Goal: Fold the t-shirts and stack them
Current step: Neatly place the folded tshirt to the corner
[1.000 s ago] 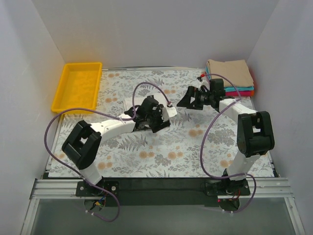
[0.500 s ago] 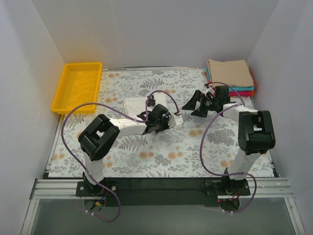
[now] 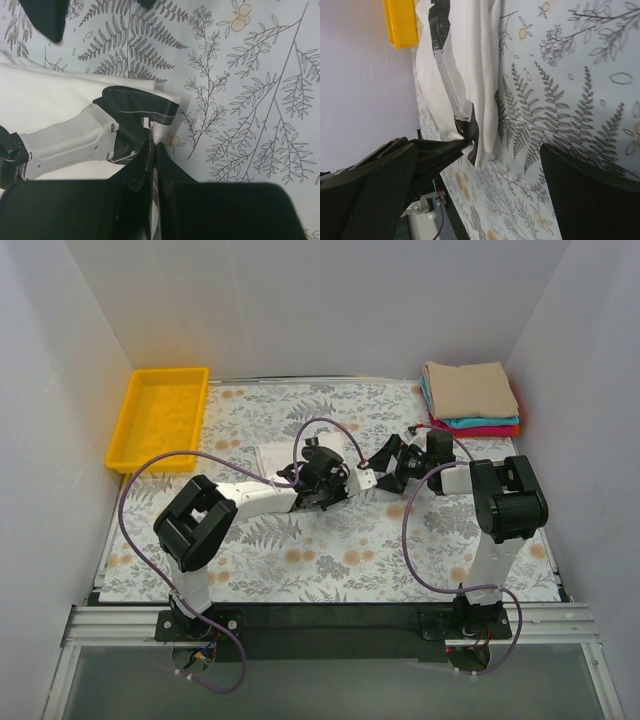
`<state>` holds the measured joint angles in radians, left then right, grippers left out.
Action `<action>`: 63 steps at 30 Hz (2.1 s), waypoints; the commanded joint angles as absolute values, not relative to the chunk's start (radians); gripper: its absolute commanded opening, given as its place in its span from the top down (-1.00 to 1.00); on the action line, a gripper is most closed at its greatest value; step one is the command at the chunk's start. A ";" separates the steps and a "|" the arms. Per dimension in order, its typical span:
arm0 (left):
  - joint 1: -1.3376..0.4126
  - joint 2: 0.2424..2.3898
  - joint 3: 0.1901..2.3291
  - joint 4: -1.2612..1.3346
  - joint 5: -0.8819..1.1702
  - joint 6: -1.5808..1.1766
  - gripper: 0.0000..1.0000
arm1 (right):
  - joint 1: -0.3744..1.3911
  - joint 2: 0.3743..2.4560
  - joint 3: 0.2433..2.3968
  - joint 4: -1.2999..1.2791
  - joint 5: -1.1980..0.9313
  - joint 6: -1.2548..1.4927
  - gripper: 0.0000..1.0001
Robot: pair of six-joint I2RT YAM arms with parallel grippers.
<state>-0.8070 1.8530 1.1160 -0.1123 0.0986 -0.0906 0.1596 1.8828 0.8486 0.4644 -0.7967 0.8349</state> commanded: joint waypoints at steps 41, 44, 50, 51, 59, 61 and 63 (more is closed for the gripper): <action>-0.775 1.850 1.290 -0.109 0.201 -0.304 1.00 | 0.397 2.134 1.023 0.746 -0.578 1.108 -0.39; -0.775 1.858 1.295 -0.109 0.198 -0.302 1.00 | 0.393 2.134 1.023 0.742 -0.577 1.092 -0.10; -0.773 1.847 1.336 -0.164 0.207 -0.327 0.54 | 0.345 2.097 1.105 0.567 -0.559 0.893 0.97; -0.773 1.839 1.341 -0.175 0.213 -0.336 0.40 | 0.338 2.092 1.142 0.425 -0.548 0.824 0.97; -0.710 1.700 1.367 -0.339 0.279 -0.411 -0.25 | 0.275 2.069 1.459 -0.127 -0.450 0.144 0.97; -0.689 1.681 1.368 -0.371 0.281 -0.422 -0.28 | 0.256 2.071 1.526 -0.222 -0.405 0.043 0.97; -0.663 1.657 1.364 -0.390 0.265 -0.428 -0.29 | 0.245 2.072 1.583 -0.264 -0.322 -0.086 0.97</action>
<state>-0.6991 1.7420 1.3338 -0.3225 0.2600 -0.3977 0.2691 2.1212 1.4944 -0.0601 -0.4519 0.2226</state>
